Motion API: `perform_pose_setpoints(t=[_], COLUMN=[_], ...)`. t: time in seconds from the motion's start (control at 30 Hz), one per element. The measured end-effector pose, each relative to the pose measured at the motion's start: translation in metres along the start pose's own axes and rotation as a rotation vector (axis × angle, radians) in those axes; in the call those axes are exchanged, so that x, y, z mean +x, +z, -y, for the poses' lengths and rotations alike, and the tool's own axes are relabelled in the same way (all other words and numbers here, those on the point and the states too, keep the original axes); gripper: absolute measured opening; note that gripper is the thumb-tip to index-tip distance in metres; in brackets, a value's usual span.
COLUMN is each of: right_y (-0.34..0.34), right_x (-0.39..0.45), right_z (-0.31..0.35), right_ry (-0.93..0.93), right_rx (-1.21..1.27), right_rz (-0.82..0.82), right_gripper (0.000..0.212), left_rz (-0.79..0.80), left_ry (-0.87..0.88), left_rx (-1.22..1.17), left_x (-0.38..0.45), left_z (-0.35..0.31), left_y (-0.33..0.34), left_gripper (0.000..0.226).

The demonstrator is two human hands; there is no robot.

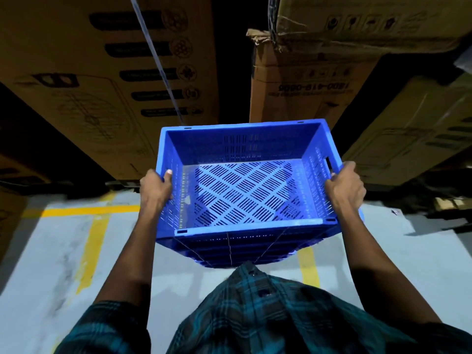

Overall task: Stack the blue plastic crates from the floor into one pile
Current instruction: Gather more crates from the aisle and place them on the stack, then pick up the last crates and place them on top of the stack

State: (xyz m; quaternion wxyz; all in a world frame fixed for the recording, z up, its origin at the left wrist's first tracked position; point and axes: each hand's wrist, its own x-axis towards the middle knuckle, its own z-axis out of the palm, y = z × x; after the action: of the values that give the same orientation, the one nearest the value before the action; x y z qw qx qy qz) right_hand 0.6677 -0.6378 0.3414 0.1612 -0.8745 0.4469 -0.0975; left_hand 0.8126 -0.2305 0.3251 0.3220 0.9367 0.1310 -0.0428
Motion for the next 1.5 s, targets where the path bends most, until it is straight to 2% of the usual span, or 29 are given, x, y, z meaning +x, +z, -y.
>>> perform_pose_setpoints(t=[0.17,0.3,0.4,0.57,0.73,0.93,1.03,1.13,1.27,1.43,1.5], right_y=[-0.004,-0.010,-0.017,-0.025,-0.022,-0.030,-0.039,-0.043,-0.046,-0.045,-0.044], right_x=[-0.005,-0.011,-0.018,-0.046,-0.078,-0.097,-0.106,-0.127,-0.158,-0.203,-0.233], right_z=[0.000,0.000,0.000,-0.005,-0.022,-0.030,-0.026,-0.022,-0.026,-0.033,-0.033], right_ry=[-0.008,0.006,0.029,0.018,-0.020,-0.089,-0.250,-0.546,-0.896,-1.151,-1.229], right_rx=[-0.005,0.030,0.052,0.028,-0.036,-0.080,-0.198,-0.251,-0.196,0.026,0.093], right_rz=[0.010,0.058,0.080,0.052,0.034,0.252,0.396,0.573,0.650,0.760,0.855], right_gripper=[0.029,0.036,0.042,0.048,0.071,0.078,0.081,0.083,0.077,0.066,0.062], left_rz=[-0.113,-0.193,-0.184,-0.119,-0.107,-0.066,-0.123,-0.152,-0.200,-0.309,-0.346], left_ry=[0.103,0.231,0.338,0.339,0.362,0.254,0.184,0.167,0.216,-0.077,-0.216], left_rx=[0.160,0.356,0.433,0.411,0.439,0.414,0.358,0.282,0.054,-0.152,-0.194], left_x=[-0.022,-0.034,-0.041,-0.047,-0.063,-0.099,-0.136,-0.181,-0.255,-0.383,-0.441], left_z=[-0.011,-0.017,-0.014,-0.011,-0.005,-0.002,0.001,0.003,0.018,0.078,0.106], left_y=[-0.004,-0.003,-0.003,-0.005,-0.001,0.009,0.010,0.011,0.010,0.003,-0.002], left_gripper=[0.041,0.054,0.052,0.047,0.046,0.047,0.048,0.046,0.053,0.050,0.046])
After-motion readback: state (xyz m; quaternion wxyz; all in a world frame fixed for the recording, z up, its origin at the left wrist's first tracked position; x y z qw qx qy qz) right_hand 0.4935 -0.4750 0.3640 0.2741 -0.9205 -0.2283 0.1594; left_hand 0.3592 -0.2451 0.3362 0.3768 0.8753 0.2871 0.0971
